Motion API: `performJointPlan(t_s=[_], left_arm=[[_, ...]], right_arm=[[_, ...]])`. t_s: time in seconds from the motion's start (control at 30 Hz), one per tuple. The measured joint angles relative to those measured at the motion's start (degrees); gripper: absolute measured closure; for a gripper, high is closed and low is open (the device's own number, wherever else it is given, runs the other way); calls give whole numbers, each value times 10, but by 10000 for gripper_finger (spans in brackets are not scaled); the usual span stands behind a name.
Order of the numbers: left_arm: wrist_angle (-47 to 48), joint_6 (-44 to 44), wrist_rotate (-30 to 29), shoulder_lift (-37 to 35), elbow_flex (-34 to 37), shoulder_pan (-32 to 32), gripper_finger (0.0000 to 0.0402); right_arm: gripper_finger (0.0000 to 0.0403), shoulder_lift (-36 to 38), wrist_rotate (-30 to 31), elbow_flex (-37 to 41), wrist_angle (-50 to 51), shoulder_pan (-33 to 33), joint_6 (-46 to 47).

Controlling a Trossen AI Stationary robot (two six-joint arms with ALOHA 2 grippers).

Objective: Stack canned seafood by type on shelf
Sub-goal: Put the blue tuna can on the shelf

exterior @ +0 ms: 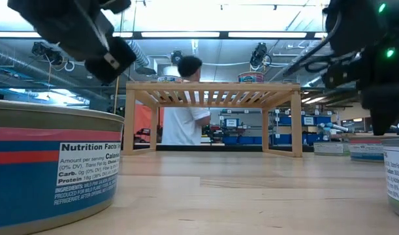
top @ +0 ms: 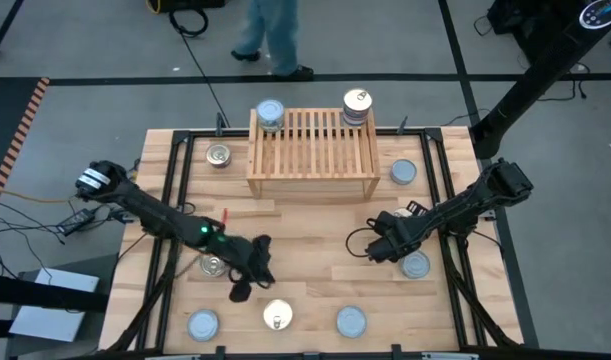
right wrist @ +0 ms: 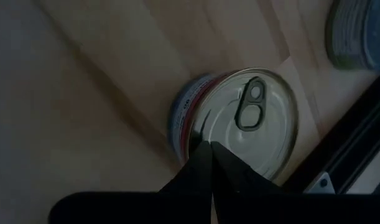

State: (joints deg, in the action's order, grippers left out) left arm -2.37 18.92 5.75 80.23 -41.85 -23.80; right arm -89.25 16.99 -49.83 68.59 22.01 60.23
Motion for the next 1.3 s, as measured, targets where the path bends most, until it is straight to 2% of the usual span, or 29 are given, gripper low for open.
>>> performJointPlan(t_s=[0.13, 0.33, 0.5, 0.7, 0.97, 1.1, 1.2, 1.3], left_arm=[[6, 26, 42, 61, -33, -8, 353], [105, 26, 42, 141, -99, -5, 294], [178, 6, 40, 192, -148, -5, 270], [191, -6, 46, 204, -165, -4, 270], [227, -20, 46, 164, -166, 21, 270], [207, -20, 99, 151, -166, 22, 276], [196, -26, 140, 152, -166, 16, 302], [189, -52, 144, 153, -166, 10, 354]], right_arm=[[396, 0, 25, -33, 7, 30, 3], [396, 1, 84, -76, -12, 70, 1], [396, 1, 105, -85, -34, 89, -7], [396, 0, 119, -85, -41, 98, -8], [396, 0, 120, -85, -43, 98, -8], [396, 0, 121, -85, -46, 98, -8], [396, 0, 121, -85, -49, 98, -8], [396, 0, 122, -85, -53, 98, -8]])
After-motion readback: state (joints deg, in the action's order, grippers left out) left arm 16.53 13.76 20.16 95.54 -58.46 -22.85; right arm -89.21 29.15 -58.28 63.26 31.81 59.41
